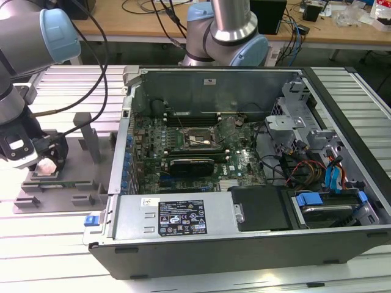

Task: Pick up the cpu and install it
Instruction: 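Pick up the cpu and move it towards the insertion slot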

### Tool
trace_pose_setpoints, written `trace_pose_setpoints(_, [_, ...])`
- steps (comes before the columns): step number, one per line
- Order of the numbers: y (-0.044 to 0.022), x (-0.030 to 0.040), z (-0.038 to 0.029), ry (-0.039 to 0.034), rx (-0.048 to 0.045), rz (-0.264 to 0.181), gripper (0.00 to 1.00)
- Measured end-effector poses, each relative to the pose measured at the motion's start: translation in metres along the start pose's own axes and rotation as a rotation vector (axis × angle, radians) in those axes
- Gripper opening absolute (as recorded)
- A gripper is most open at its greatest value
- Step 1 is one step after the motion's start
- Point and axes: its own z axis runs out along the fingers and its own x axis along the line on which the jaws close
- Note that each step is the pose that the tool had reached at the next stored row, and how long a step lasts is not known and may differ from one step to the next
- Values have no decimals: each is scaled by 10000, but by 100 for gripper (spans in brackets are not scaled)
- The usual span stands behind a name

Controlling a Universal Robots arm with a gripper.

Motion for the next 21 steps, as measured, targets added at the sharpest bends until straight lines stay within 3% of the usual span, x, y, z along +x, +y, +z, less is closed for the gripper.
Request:
trace_pose_setpoints(4, [3,0,0,1,1,0,68])
trace_pose_setpoints(6, [3,0,0,1,0,0,55])
trace_pose_setpoints(10, [5,-1,-7,1,1,0,55])
trace_pose_setpoints(11, [6,-2,-36,0,-1,1,55])
trace_pose_setpoints(17, [5,-2,-31,1,-8,0,55])
trace_pose_setpoints(19, [5,-2,-30,0,-10,1,62])
trace_pose_setpoints(21, [5,-2,-29,1,-11,1,62])
